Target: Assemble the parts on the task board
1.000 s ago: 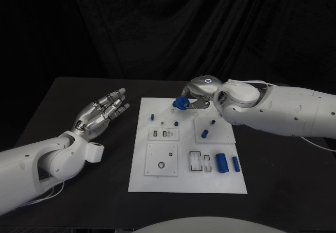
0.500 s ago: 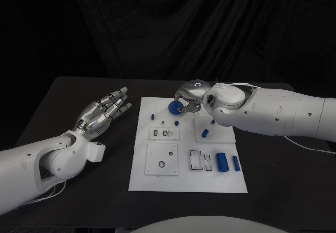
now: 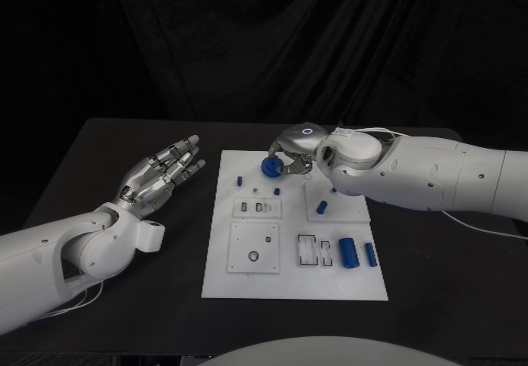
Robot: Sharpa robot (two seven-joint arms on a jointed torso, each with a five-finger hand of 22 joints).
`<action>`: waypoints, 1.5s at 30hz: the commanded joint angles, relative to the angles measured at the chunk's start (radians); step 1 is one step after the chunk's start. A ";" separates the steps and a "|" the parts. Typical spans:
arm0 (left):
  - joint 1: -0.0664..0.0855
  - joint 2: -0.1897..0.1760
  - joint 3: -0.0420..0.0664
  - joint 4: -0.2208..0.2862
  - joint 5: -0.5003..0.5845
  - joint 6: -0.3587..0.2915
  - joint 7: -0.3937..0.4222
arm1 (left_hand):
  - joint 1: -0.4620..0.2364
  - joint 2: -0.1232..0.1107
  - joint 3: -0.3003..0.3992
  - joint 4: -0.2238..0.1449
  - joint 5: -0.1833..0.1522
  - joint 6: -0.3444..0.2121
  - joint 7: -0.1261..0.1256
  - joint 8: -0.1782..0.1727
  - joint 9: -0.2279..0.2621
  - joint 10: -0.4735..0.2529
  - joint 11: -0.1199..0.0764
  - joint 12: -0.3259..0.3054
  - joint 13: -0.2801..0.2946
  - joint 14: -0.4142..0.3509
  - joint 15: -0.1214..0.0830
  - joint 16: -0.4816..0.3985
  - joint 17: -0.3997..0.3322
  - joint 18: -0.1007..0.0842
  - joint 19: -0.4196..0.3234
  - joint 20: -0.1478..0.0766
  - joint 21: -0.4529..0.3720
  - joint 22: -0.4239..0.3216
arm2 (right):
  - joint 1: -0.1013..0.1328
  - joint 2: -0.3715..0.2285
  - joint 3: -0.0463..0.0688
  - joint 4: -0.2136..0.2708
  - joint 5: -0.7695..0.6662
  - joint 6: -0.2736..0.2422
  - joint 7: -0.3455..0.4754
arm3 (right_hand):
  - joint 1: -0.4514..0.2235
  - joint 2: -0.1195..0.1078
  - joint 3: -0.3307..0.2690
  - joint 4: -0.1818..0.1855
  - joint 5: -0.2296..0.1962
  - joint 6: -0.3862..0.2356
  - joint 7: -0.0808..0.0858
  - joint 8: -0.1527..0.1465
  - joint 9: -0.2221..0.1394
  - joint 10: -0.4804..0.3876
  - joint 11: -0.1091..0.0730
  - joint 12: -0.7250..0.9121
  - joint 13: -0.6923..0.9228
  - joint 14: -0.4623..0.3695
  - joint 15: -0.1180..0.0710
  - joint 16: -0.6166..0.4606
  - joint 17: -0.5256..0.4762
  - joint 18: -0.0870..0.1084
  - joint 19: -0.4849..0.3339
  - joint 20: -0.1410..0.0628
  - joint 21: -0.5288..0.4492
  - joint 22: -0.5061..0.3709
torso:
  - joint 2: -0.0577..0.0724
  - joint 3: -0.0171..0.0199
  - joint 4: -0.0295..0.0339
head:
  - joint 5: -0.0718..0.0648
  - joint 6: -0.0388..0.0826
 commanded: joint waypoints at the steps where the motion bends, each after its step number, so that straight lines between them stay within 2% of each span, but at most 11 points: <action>1: 0.000 0.002 0.001 0.000 -0.002 0.013 0.052 | 0.001 -0.008 0.008 0.001 -0.002 -0.008 0.002 -0.005 0.000 -0.004 0.004 0.003 0.000 0.002 0.006 0.003 0.001 0.011 0.002 0.007 0.004 0.001 | -0.003 0.001 0.000 -0.001 -0.008 0.012 0.010 | -0.012 -0.008 0.016 0.002 -0.007 -0.063 -0.005 -0.032 0.036 0.104 -0.002 0.003 0.263 0.105 0.005 0.003 0.263 -0.004 0.055 0.005 -0.013 0.237 | 0.000 0.0002 -0.0029 | 0.002 0.000; 3: 0.000 0.002 0.001 0.000 -0.002 0.013 0.052 | 0.001 -0.008 0.008 0.001 -0.002 -0.008 0.002 -0.005 0.000 -0.004 0.004 0.003 0.000 0.002 0.006 0.003 0.001 0.011 0.002 0.007 0.004 0.001 | -0.003 0.002 0.000 -0.001 -0.008 0.015 0.011 | -0.013 -0.013 0.024 0.003 -0.012 -0.106 -0.007 -0.033 0.012 0.104 -0.004 0.003 0.263 0.105 0.003 0.003 0.263 -0.002 0.051 0.003 -0.019 0.234 | 0.000 0.0003 -0.0019 | 0.001 -0.001; 5: 0.000 0.002 0.001 0.000 -0.002 0.013 0.051 | 0.001 -0.008 0.008 0.001 -0.002 -0.008 0.002 -0.005 0.000 -0.004 0.004 0.003 0.000 0.002 0.006 0.003 0.001 0.011 0.002 0.007 0.004 0.001 | -0.003 0.002 0.000 0.000 -0.008 0.016 0.011 | -0.014 -0.014 0.024 0.003 -0.018 -0.108 -0.007 -0.032 0.009 0.104 -0.004 0.003 0.263 0.105 0.003 0.003 0.263 -0.001 0.047 0.003 -0.024 0.232 | 0.000 0.0003 -0.0022 | 0.001 -0.001; 25: 0.000 0.006 0.001 -0.005 -0.002 0.014 0.050 | 0.001 -0.009 0.009 0.000 -0.003 -0.007 0.003 -0.005 0.000 -0.004 0.005 0.004 0.000 0.002 0.006 0.003 0.002 0.011 0.002 0.008 0.004 0.001 | -0.005 -0.008 0.000 0.014 -0.008 0.015 0.009 | -0.015 -0.013 0.034 0.004 -0.027 -0.071 0.001 -0.019 -0.002 0.104 0.001 0.003 0.263 0.105 0.005 0.003 0.263 0.002 0.041 0.003 -0.034 0.229 | -0.001 0.0001 -0.0009 | 0.000 -0.001; 40: 0.000 0.006 0.001 -0.002 -0.002 0.015 0.050 | 0.001 -0.009 0.009 0.000 -0.003 -0.007 0.003 -0.005 0.000 -0.004 0.005 0.004 0.000 0.002 0.006 0.003 0.002 0.011 0.002 0.008 0.004 0.001 | -0.007 -0.016 0.000 0.019 -0.008 0.008 0.008 | -0.015 -0.017 0.034 0.003 -0.030 -0.071 0.001 -0.020 -0.004 0.104 0.001 0.003 0.263 0.105 0.005 0.003 0.263 0.002 0.039 0.003 -0.036 0.228 | -0.001 0.0010 -0.0007 | 0.000 -0.002; 45: 0.000 0.006 0.001 -0.004 -0.002 0.015 0.049 | 0.001 -0.009 0.009 0.000 -0.003 -0.007 0.003 -0.005 0.000 -0.004 0.005 0.004 0.000 0.002 0.006 0.003 0.002 0.011 0.002 0.008 0.004 0.001 | -0.008 -0.018 0.000 0.019 -0.008 0.016 0.005 | -0.018 -0.020 0.034 0.003 -0.043 -0.085 0.003 -0.029 -0.015 0.104 0.003 0.003 0.263 0.105 0.007 0.003 0.263 0.003 0.037 0.005 -0.040 0.227 | -0.001 0.0003 -0.0011 | 0.001 -0.003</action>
